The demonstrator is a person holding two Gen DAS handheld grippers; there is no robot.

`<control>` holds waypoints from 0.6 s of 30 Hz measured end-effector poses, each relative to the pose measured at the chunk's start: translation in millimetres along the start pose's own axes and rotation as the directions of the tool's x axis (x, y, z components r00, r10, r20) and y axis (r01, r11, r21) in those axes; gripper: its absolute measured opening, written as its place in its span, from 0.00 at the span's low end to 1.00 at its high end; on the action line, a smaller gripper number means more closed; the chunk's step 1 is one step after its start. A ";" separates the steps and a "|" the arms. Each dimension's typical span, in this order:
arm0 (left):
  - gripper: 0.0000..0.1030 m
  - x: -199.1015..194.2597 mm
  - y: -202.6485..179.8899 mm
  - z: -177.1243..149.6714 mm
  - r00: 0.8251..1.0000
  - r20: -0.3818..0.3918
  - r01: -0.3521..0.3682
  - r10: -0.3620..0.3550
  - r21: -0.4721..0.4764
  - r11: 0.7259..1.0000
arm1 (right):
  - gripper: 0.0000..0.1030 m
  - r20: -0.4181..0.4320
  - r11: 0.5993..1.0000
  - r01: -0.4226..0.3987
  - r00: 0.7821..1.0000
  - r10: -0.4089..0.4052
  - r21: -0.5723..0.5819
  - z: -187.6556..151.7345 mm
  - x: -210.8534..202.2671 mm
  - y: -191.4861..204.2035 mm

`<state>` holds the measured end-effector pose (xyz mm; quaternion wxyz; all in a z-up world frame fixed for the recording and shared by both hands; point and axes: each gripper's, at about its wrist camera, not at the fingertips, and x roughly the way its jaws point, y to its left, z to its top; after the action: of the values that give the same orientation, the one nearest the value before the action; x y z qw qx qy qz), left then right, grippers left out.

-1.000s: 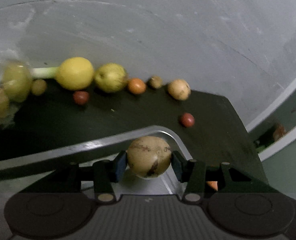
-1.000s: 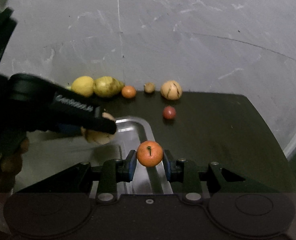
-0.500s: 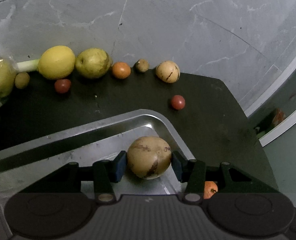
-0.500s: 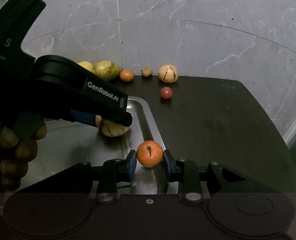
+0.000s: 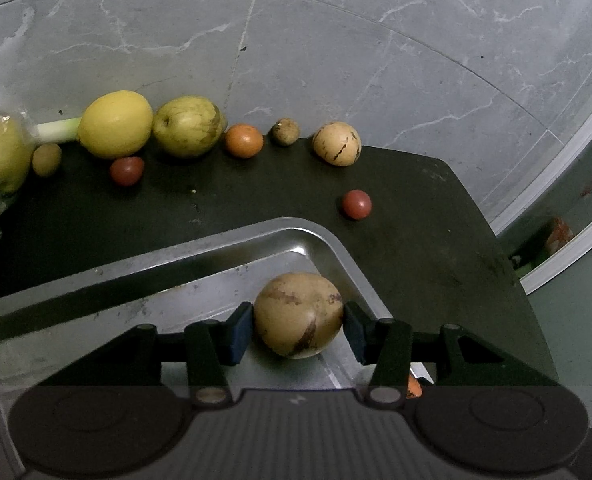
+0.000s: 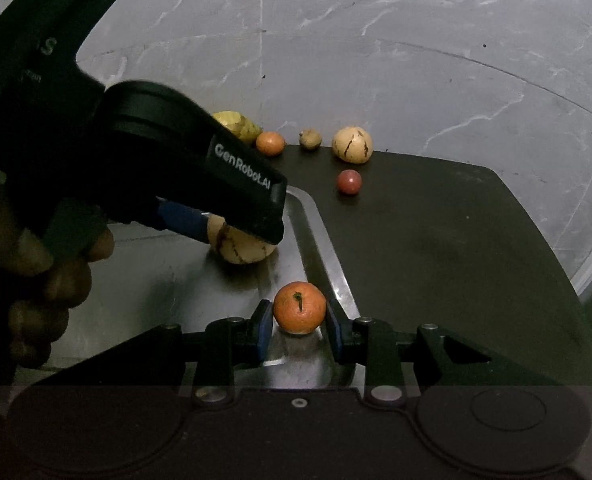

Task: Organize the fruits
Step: 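Carry both fruits onto the silver tray and open both tools to release them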

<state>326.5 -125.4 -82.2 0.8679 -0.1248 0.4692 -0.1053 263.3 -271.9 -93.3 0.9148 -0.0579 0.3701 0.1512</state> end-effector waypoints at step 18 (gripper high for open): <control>0.88 -47.8 20.1 -14.4 1.000 0.021 -0.012 0.011 0.059 0.998 | 0.78 0.009 1.000 -0.015 1.000 0.015 0.004 -1.3 -19.8 12.0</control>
<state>290.0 -93.7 -58.5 0.8765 -0.0978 0.4576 -0.1129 245.2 -265.4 -80.4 0.9153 -0.0524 0.3670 0.1574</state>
